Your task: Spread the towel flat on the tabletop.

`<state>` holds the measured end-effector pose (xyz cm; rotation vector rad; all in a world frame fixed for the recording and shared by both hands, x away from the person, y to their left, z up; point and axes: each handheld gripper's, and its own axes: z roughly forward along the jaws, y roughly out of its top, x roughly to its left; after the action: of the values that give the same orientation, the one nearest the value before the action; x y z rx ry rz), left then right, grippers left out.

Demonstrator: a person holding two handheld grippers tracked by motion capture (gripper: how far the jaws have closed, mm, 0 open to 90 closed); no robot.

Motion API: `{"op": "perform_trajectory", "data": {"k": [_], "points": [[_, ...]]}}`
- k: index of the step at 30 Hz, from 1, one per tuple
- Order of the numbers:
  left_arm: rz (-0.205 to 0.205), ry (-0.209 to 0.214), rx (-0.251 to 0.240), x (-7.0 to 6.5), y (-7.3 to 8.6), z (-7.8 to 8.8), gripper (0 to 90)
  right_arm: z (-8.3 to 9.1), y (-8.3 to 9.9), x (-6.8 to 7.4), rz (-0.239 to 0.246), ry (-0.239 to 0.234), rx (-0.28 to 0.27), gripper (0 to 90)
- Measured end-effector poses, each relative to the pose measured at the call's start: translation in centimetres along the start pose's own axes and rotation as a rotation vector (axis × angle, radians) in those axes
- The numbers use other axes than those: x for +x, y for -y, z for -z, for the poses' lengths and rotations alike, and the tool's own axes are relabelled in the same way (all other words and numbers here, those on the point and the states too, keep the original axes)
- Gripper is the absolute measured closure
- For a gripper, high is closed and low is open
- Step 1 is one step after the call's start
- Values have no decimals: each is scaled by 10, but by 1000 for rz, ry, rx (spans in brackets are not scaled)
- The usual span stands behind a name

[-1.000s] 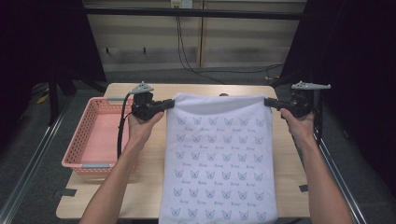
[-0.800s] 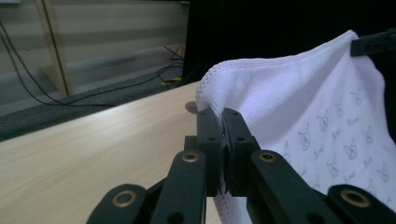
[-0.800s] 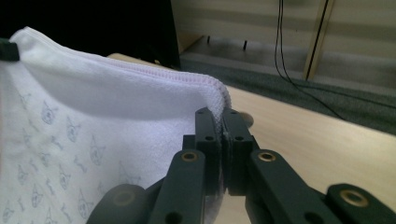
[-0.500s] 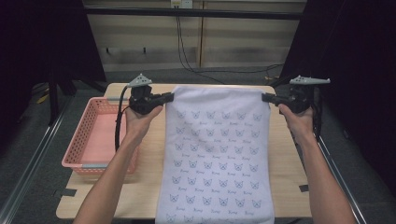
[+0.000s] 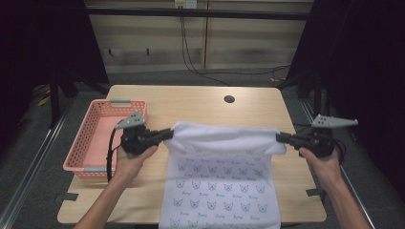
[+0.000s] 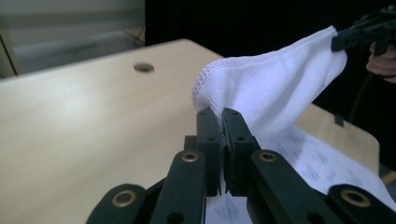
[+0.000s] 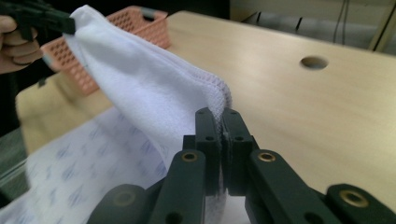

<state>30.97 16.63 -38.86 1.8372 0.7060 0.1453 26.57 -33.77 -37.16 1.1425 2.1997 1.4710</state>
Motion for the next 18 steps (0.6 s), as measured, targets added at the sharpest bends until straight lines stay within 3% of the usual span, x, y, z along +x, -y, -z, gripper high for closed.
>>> {"op": "perform_trajectory", "data": {"k": [4, 6, 8, 10, 12, 13, 15, 18], "points": [[23, 13, 54, -16, 28, 9, 870, 9, 34, 25, -11, -25, 54, 877], [5, 20, 97, -26, 40, 11, 870, 11, 53, 34, -42, -43, 69, 877], [21, 40, 126, -32, 51, 12, 870, 11, 75, 43, -74, -56, 113, 877], [-12, 30, 195, -39, 66, 9, 870, 11, 92, 50, -95, -65, 152, 876], [50, 73, 224, -39, 80, 9, 867, 10, 106, 53, -113, -67, 192, 876], [50, 96, 237, -39, 87, 8, 863, 8, 113, 55, -128, -43, 236, 877], [46, 76, 269, -40, 97, 6, 862, 2, 123, 57, -159, -37, 288, 876], [95, 78, 346, -39, 123, -1, 863, -10, 131, 59, -155, -27, 368, 876]]}}
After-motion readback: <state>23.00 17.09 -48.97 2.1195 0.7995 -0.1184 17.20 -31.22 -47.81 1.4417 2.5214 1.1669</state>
